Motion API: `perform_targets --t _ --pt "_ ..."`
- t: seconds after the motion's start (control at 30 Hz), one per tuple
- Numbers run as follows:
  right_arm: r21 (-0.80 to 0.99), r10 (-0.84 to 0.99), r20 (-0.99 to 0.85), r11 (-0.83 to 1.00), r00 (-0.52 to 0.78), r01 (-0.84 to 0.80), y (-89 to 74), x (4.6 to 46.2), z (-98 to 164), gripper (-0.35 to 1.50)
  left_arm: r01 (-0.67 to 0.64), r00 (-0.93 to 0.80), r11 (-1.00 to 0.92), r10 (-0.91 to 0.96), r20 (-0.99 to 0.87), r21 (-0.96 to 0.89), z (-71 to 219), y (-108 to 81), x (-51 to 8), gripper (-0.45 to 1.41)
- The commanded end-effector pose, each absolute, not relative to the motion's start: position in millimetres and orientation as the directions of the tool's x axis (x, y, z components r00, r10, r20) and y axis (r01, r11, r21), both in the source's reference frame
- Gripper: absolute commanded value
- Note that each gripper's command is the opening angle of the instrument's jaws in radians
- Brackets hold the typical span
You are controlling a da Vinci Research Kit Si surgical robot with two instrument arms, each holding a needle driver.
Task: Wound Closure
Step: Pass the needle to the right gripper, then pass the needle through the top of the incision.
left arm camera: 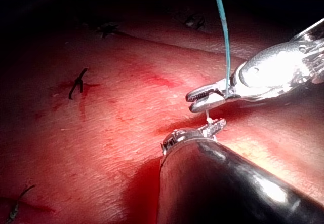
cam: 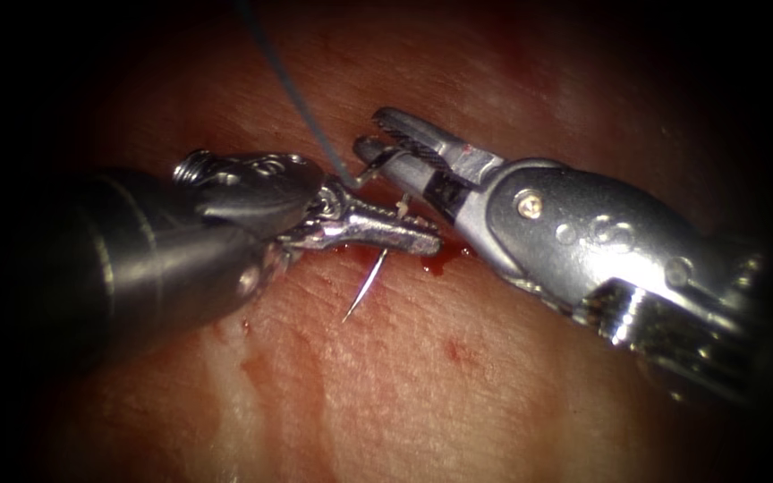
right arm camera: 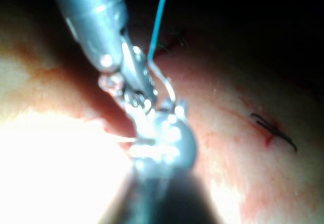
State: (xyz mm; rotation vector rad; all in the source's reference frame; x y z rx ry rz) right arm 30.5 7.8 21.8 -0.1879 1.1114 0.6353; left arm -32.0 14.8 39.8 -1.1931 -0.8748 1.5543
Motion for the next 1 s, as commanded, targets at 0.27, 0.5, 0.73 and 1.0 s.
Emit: perform_targets --t 0.27,0.5,0.73,1.0 --pt "0.152 0.362 -0.886 0.818 0.291 -0.555 8.8 30.4 21.7 -0.35 -0.255 -0.076 -0.321 0.947 -0.313 -0.912 40.3 15.1 -32.3 -0.45" --pt "0.093 0.279 -0.898 0.877 0.34 -0.472 9.2 30.0 23.1 -0.35 -0.233 -0.144 -0.576 0.818 -0.558 -0.784 40.8 15.8 -32.8 1.33" --pt "0.115 0.215 -0.933 0.938 0.288 -0.328 10.4 28.8 24.1 -0.35 -0.217 -0.152 -0.668 0.744 -0.651 -0.712 40.3 15.2 -32.2 1.29" --pt "0.011 0.05 -0.98 0.98 0.192 -0.2 11.5 27.9 26.2 -0.35 -0.218 -0.19 -0.771 0.635 -0.749 -0.598 41.1 13.2 -31.3 0.91"
